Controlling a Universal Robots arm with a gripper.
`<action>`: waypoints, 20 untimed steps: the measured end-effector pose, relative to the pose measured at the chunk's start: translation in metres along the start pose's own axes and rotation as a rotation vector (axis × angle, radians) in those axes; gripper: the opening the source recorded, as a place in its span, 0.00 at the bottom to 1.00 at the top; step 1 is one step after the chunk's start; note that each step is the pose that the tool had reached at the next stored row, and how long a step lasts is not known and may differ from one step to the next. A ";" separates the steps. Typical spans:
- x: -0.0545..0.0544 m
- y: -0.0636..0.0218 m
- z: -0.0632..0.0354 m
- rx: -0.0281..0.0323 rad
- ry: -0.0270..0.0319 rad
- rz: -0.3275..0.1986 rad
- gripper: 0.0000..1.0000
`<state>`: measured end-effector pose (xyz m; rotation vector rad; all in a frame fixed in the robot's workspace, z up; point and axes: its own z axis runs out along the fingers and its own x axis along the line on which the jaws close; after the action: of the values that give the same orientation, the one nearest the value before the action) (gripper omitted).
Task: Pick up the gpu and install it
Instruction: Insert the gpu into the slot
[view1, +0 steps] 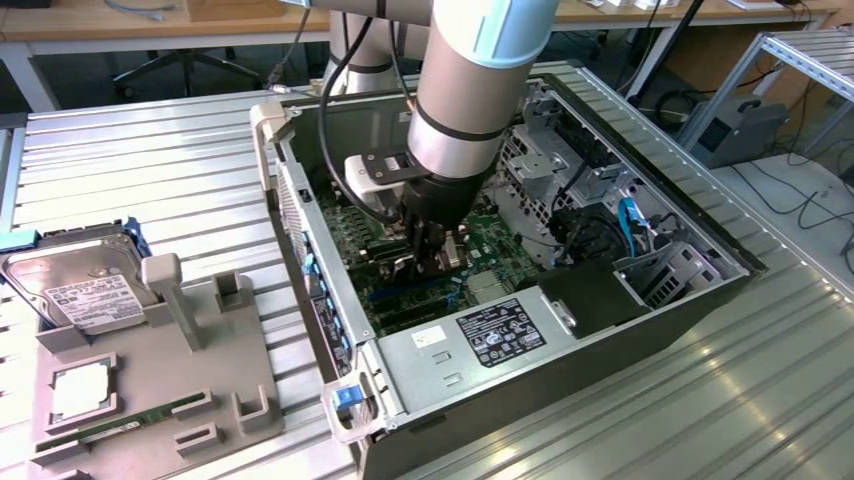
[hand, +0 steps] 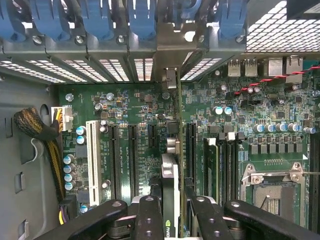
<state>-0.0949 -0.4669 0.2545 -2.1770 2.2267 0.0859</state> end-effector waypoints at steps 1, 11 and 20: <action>0.000 0.0000 0.0000 0.0000 0.0001 0.000 0.27; 0.000 0.0000 0.0013 0.0000 0.0001 0.000 0.27; 0.000 0.0000 0.0046 -0.0001 0.0002 0.000 0.27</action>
<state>-0.0950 -0.4669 0.2499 -2.1771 2.2269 0.0857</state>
